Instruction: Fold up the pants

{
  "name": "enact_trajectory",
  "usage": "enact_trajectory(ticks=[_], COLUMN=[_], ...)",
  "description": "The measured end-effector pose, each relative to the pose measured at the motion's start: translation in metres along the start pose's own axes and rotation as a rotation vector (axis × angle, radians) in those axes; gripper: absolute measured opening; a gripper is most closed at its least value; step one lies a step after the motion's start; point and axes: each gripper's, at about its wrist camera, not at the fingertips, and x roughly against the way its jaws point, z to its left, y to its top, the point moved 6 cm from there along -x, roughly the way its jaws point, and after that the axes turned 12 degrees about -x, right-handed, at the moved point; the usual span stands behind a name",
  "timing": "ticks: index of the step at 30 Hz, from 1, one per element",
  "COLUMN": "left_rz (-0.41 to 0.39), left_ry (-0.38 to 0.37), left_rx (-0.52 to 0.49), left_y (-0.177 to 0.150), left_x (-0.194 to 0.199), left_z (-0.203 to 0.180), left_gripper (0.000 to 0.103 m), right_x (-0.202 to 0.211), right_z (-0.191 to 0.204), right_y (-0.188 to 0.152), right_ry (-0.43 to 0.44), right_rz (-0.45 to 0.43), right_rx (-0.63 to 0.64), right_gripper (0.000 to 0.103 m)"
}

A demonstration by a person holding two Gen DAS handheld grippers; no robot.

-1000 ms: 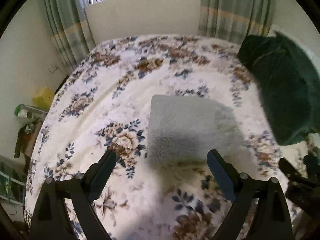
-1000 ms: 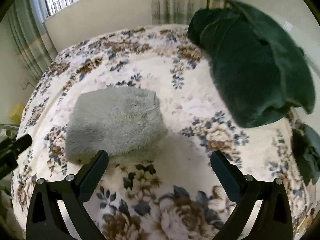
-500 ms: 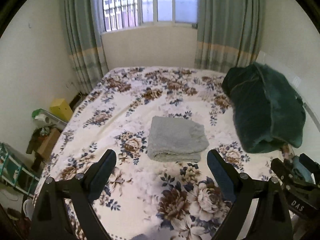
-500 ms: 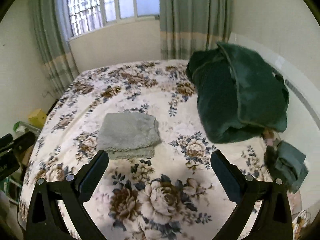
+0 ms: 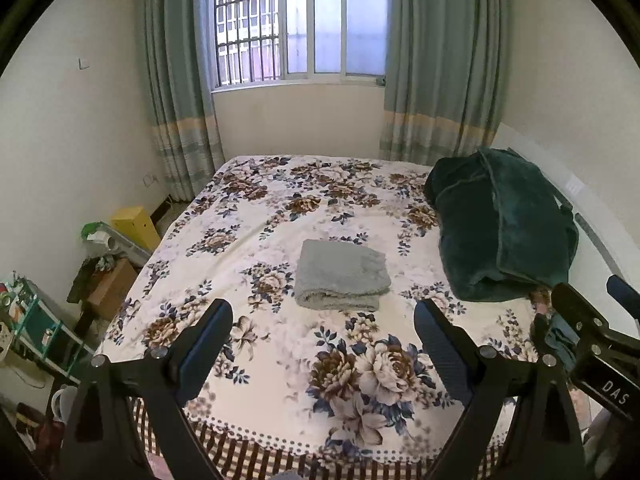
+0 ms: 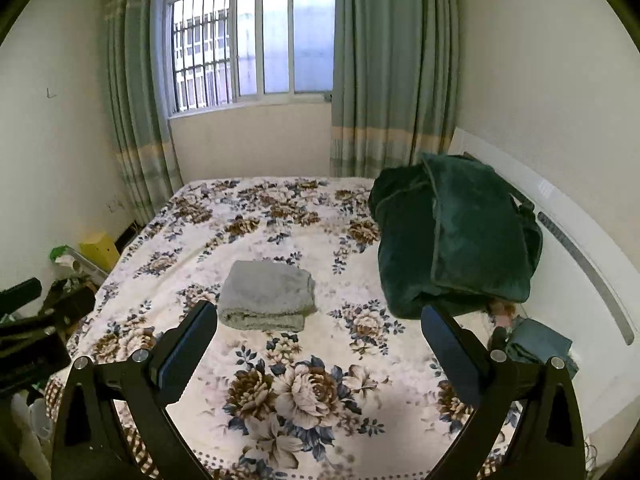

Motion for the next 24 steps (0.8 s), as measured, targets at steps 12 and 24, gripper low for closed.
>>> enact_trajectory(ticks=[12,24], left_rz=[-0.023,-0.027], left_ry=[0.036,0.064], left_rx=[-0.003,0.000], left_y=[-0.014,-0.018], left_x=[0.041,0.048], left_z=[0.014,0.025], left_gripper=[0.103,0.103], right_x=[0.073,0.072], right_z=[0.016,0.025], right_y=[-0.006,-0.009], right_ry=[0.041,0.060], right_rz=[-0.006,0.017], right_rx=[0.003,0.003], right_gripper=[0.103,0.103])
